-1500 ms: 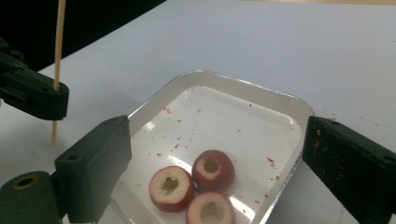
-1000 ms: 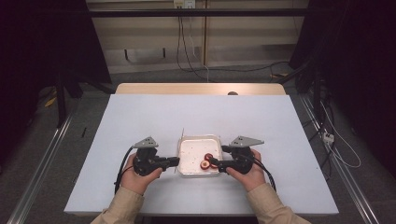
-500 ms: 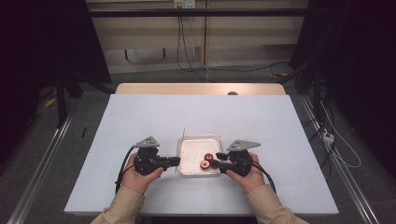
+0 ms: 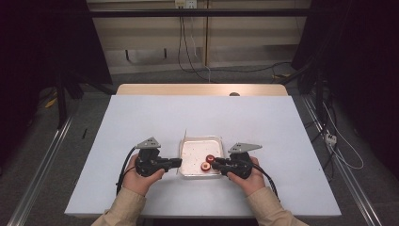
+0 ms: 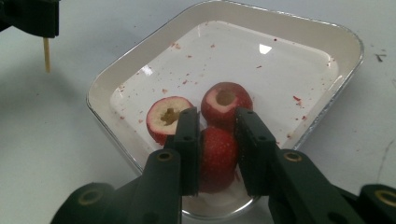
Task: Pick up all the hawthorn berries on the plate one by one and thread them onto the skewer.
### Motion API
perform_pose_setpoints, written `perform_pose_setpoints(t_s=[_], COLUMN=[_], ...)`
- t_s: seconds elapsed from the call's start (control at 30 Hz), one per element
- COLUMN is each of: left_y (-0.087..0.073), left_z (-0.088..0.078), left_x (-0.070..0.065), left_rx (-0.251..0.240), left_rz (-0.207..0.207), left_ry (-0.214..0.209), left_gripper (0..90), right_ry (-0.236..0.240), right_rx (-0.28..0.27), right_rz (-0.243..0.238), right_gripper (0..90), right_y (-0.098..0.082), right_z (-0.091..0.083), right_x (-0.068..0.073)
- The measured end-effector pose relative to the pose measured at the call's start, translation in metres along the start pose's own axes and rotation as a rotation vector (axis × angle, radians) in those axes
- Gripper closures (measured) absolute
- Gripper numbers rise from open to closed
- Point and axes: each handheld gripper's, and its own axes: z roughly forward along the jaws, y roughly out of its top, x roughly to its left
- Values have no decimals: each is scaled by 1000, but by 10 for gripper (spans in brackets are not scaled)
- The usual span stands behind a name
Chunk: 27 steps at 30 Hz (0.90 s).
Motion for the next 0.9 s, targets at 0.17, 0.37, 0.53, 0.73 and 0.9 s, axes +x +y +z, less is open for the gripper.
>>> perform_pose_setpoints(t_s=[0.17, 0.37, 0.53, 0.73, 0.9], left_y=[1, 0, 0, 1, 1], left_z=[0, 2, 3, 2, 3], left_x=[-1, -1, -1, -3, -4], left_rx=[3, 10, 13, 20, 14], left_rz=[2, 7, 10, 16, 13], left_ry=[-1, 4, 4, 5, 7], left_gripper=[897, 897, 897, 897, 896], right_ry=[17, -23, -9, 3, 3], right_rx=[-7, -44, -5, 21, 30], right_rz=[25, -4, -12, 6, 11], right_gripper=[726, 724, 692, 705, 732], right_y=[1, 4, 1, -1, -3], right_z=[-2, 0, 1, -6, -11], right_x=[-1, -1, 3, 7, 4])
